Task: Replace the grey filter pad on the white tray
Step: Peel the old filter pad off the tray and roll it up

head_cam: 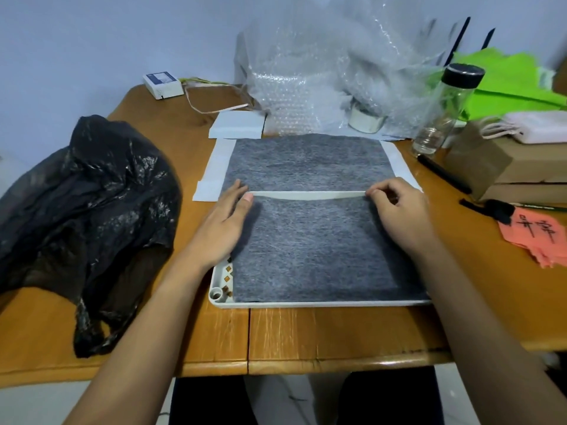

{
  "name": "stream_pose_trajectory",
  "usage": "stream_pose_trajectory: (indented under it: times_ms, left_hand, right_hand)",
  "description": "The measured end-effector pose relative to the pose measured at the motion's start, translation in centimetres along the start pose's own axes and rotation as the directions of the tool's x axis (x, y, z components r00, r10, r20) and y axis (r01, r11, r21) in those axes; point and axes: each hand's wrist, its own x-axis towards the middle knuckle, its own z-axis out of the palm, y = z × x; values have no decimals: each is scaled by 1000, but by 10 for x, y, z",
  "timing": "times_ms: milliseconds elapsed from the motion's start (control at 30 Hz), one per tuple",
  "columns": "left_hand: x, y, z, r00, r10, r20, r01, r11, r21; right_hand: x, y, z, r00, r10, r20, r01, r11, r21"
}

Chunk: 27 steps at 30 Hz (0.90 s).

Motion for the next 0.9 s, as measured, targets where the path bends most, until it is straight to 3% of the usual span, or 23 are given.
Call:
stream_pose_trajectory:
  times_ms: [567, 733, 900]
  left_hand:
    - [-6, -1, -1, 999, 24, -37, -24, 1000, 3]
    - [-6, -15, -11, 995, 65, -75, -60, 996, 66]
    - [-5, -17, -9, 994, 79, -74, -67, 986, 150]
  right_hand:
    - [-1, -5, -6, 997, 73, -25, -73, 997, 16]
    - [-2, -7, -20, 995, -90, 45, 99, 939, -329]
    - [-10, 3, -37, 967, 31, 253, 116, 831, -544]
